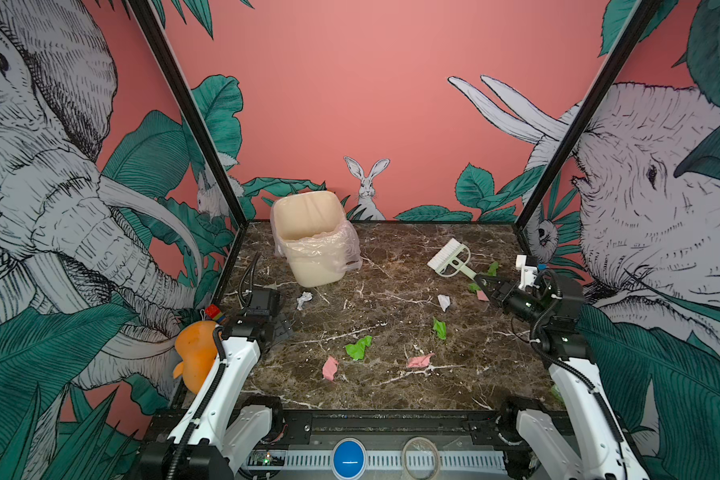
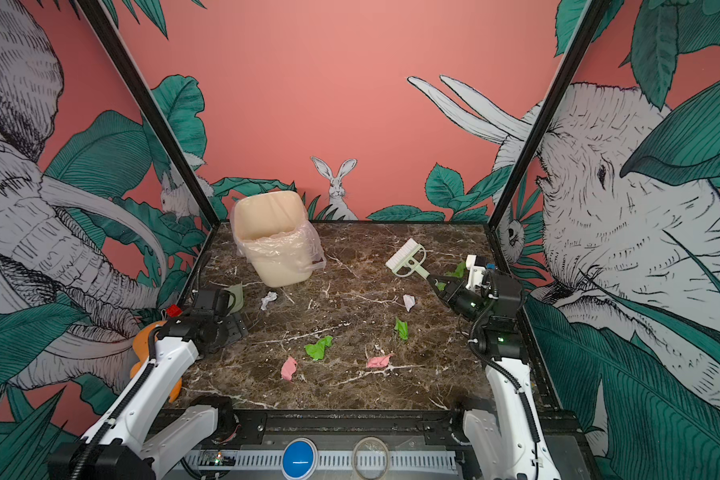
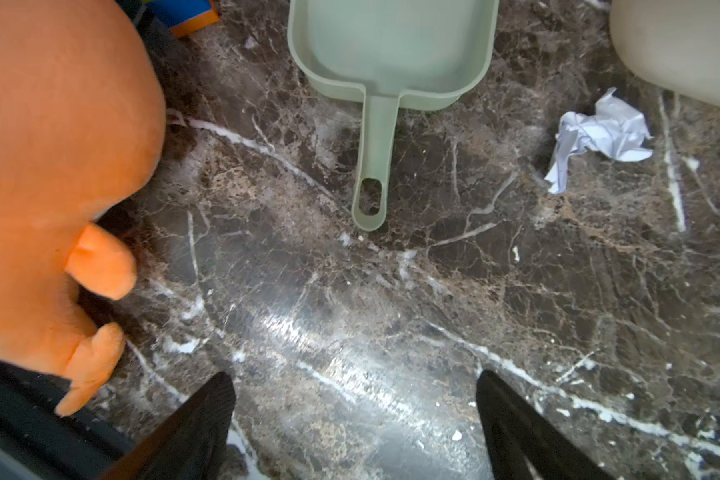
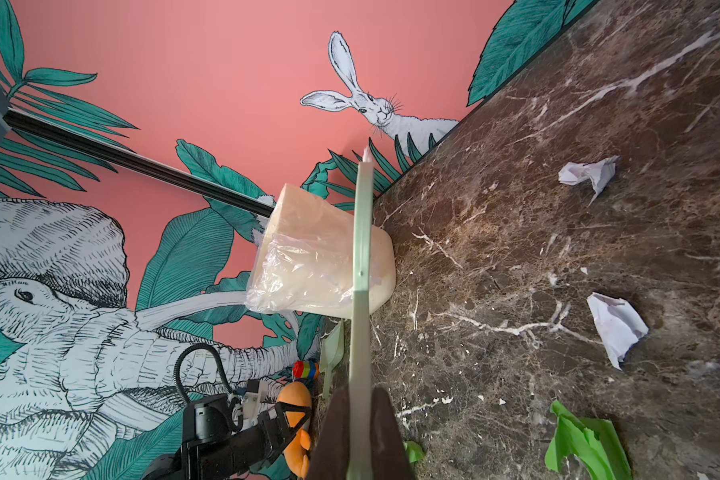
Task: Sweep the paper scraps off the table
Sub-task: 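Close the left gripper on the pale green dustpan handle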
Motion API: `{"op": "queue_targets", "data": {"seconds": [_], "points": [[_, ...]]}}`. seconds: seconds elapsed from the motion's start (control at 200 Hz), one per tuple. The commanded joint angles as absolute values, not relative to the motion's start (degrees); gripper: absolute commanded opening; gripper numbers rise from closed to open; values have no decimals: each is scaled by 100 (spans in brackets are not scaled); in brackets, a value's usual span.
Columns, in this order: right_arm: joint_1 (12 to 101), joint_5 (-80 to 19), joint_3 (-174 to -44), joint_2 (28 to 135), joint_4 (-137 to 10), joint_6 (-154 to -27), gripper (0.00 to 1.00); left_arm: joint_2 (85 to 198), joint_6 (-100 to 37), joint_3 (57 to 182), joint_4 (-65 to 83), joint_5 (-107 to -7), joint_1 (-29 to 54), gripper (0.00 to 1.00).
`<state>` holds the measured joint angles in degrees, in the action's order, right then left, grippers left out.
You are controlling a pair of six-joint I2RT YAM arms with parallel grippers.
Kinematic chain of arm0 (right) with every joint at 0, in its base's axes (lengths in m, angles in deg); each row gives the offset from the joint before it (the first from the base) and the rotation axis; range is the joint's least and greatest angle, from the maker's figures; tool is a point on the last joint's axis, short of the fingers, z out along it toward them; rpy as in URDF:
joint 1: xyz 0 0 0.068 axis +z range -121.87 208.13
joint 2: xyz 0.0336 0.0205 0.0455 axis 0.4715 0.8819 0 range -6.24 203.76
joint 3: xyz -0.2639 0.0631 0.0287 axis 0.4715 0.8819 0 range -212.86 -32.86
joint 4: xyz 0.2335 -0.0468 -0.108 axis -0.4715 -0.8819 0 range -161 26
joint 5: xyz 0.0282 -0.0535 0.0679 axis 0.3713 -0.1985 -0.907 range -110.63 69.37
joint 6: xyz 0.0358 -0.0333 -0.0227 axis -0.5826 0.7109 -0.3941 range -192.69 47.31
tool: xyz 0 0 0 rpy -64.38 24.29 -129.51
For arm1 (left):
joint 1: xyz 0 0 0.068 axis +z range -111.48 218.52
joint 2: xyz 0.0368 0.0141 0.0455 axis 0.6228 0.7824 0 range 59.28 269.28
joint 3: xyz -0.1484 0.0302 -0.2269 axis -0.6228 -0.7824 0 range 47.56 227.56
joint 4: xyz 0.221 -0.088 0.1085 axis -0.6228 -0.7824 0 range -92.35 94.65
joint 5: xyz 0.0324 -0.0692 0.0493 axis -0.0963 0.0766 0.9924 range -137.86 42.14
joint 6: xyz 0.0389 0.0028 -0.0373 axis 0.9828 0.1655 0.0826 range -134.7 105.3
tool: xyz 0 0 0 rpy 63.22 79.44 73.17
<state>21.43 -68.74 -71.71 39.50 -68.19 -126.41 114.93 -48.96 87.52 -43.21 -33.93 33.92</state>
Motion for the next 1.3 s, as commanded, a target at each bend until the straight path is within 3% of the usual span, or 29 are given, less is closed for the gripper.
{"op": "queue_targets", "data": {"seconds": [0.0, 0.64, 0.825, 1.295], "points": [[2119, -7002, -7340, 3933, -6636, -12560, 0, 11732, -4575, 8646, -3657, -3569, 3580, 91], [2053, -6993, -7364, 4131, -6645, -12473, 0, 13310, -3872, 8463, -1753, -3820, 4303, 71], [2031, -6998, -7324, 4113, -6698, -12464, 0, 13703, -3720, 8713, -1825, -3924, 4515, 61], [1995, -6984, -7326, 4157, -6672, -12464, 0, 13990, -3562, 8868, -1658, -4113, 4610, 50]]}}
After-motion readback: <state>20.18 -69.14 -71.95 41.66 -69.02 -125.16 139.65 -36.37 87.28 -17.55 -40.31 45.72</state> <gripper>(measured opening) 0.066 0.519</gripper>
